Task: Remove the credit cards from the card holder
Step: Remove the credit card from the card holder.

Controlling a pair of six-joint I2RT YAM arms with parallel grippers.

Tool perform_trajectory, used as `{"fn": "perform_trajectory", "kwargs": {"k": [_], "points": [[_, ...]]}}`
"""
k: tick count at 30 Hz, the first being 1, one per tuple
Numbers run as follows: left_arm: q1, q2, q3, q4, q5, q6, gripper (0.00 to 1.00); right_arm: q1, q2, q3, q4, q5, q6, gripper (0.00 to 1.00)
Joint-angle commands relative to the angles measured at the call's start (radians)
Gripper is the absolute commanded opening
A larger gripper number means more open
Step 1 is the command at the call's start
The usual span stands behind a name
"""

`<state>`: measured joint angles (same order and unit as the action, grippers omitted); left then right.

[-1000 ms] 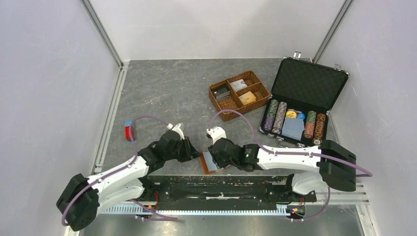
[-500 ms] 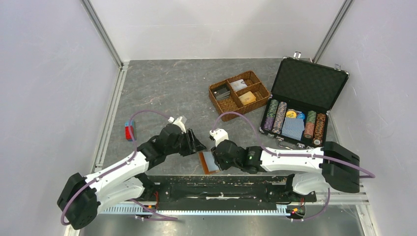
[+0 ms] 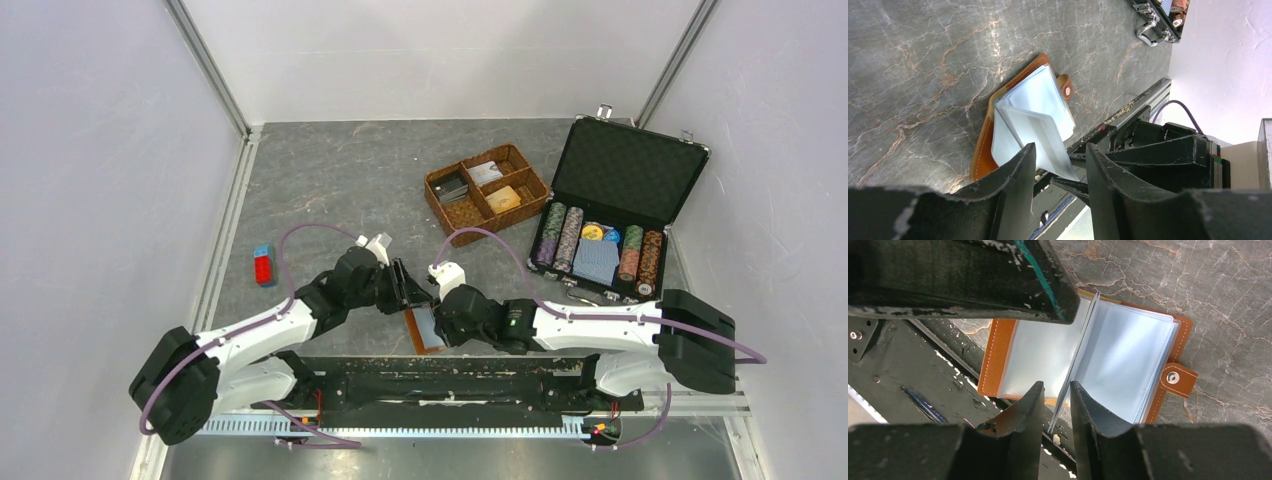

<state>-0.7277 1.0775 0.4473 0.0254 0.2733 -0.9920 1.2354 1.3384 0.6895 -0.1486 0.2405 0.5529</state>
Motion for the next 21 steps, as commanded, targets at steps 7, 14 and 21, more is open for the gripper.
{"fn": "perform_trajectory", "kwargs": {"k": [7, 14, 21], "points": [[0.003, 0.069, 0.020, 0.083, 0.003, 0.001, 0.42, 0.009, -0.013, 0.001, 0.040, -0.001, 0.010, 0.28], [0.002, 0.091, 0.011, 0.082, 0.001, 0.014, 0.39, 0.009, -0.009, 0.001, 0.040, 0.005, 0.013, 0.28], [0.003, 0.121, 0.012, 0.086, -0.001, 0.026, 0.35, 0.009, -0.007, 0.004, 0.038, 0.006, 0.010, 0.28]]}}
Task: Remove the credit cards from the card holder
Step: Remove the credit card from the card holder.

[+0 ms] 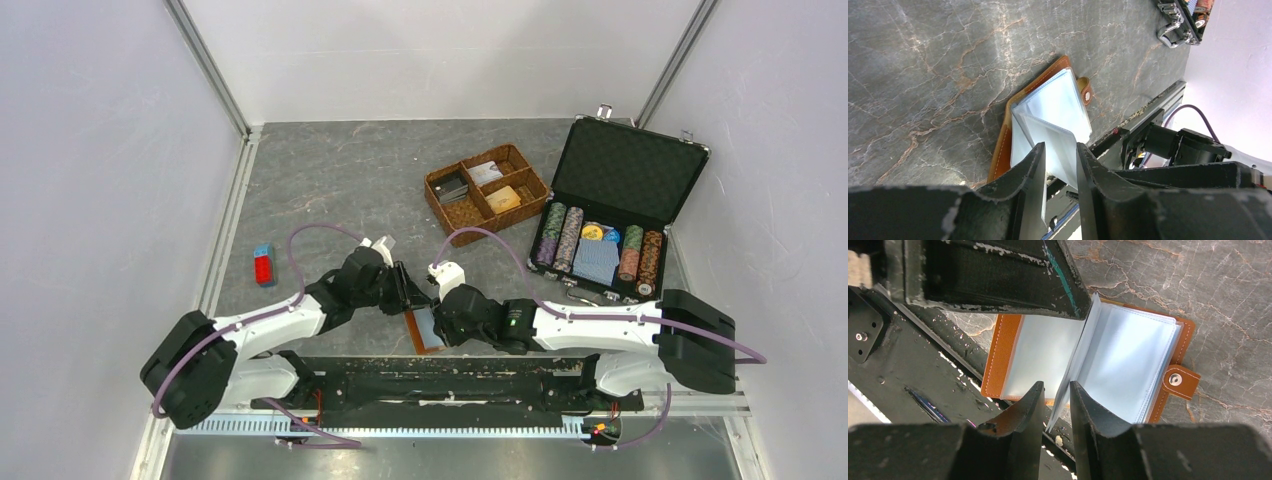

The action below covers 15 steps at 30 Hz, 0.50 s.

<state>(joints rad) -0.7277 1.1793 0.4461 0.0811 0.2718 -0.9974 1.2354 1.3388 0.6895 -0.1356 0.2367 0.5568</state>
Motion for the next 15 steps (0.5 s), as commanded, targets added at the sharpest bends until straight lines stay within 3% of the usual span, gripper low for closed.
{"fn": "perform_trajectory", "kwargs": {"k": [1, 15], "points": [[0.002, 0.024, 0.013, 0.034, 0.000, 0.031, 0.35, 0.009, -0.006, 0.004, 0.025, 0.009, 0.006, 0.28], [0.002, 0.017, 0.003, 0.039, 0.012, 0.021, 0.33, 0.009, -0.008, -0.001, 0.024, 0.012, 0.007, 0.28]]}}
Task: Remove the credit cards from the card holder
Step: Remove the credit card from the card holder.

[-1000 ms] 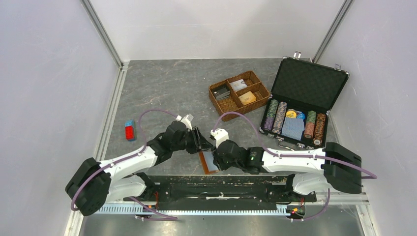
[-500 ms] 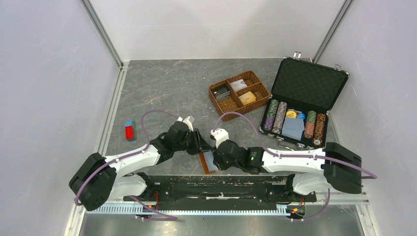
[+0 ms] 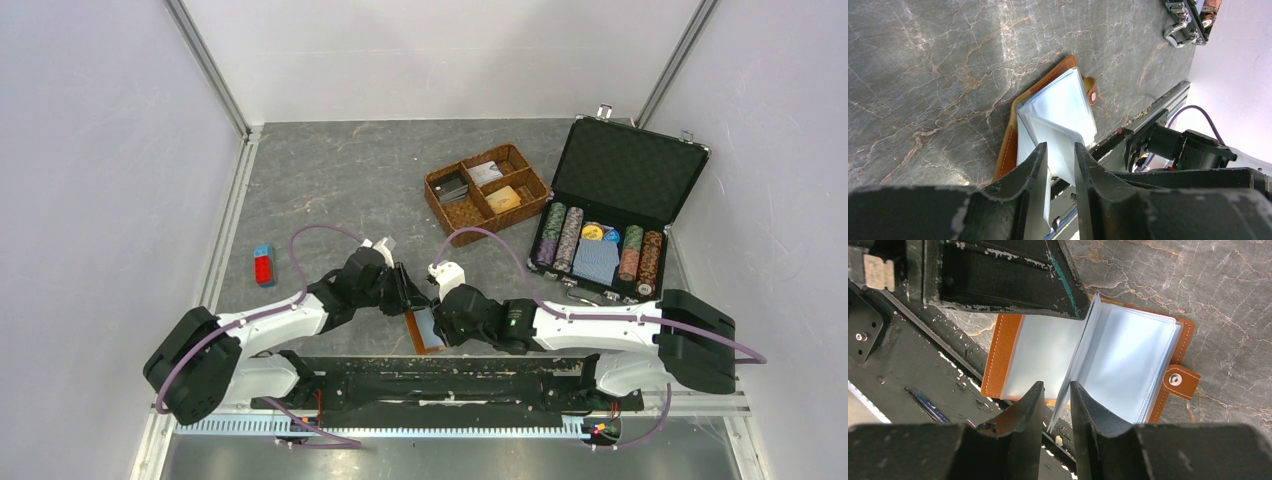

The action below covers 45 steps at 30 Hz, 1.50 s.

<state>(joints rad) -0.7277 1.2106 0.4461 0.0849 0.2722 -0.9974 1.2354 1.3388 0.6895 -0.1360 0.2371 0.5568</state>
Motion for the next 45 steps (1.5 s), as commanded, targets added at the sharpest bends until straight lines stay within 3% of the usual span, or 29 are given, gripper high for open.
{"fn": "perform_trajectory", "kwargs": {"k": [1, 19, 29, 37, 45], "points": [[0.003, -0.022, 0.006, 0.035, 0.012, 0.017, 0.34, 0.010, -0.008, -0.001, 0.023, 0.011, 0.008, 0.28], [0.003, 0.003, 0.012, 0.084, 0.026, 0.006, 0.40, 0.009, -0.008, 0.000, 0.024, 0.014, 0.008, 0.28], [0.002, 0.015, -0.012, 0.081, 0.022, 0.010, 0.31, 0.010, -0.010, -0.001, 0.023, 0.022, 0.007, 0.28], [0.003, -0.015, -0.007, 0.059, 0.019, 0.011, 0.42, 0.009, -0.007, 0.001, 0.010, 0.036, 0.011, 0.28], [0.003, -0.050, -0.008, 0.047, 0.012, 0.011, 0.28, 0.009, -0.003, 0.007, 0.007, 0.036, 0.011, 0.28]]}}
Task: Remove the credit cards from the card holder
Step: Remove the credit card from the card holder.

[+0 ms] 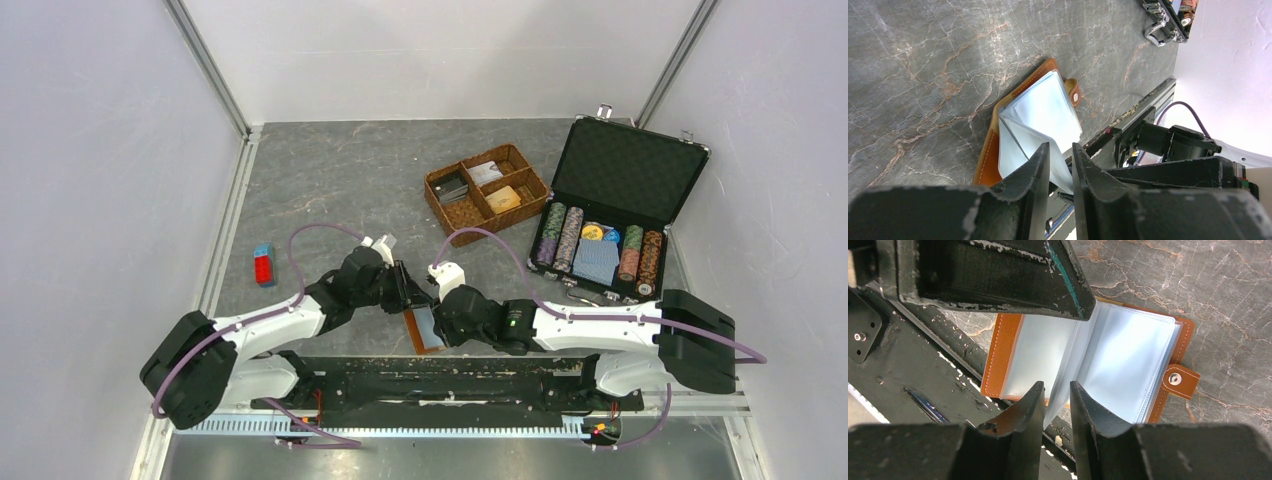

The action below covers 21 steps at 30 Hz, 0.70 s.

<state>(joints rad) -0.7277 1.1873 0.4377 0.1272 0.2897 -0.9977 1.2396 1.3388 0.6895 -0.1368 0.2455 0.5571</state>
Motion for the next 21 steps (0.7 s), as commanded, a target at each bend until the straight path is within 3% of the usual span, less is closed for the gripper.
{"fn": "perform_trajectory", "kwargs": {"k": [1, 21], "points": [[0.003, -0.027, -0.001, 0.005, -0.007, 0.011, 0.28, 0.004, -0.004, 0.008, 0.006, 0.027, 0.010, 0.28], [0.003, -0.014, -0.032, 0.008, -0.014, 0.010, 0.23, 0.005, -0.001, 0.007, 0.006, 0.024, 0.016, 0.28]]}}
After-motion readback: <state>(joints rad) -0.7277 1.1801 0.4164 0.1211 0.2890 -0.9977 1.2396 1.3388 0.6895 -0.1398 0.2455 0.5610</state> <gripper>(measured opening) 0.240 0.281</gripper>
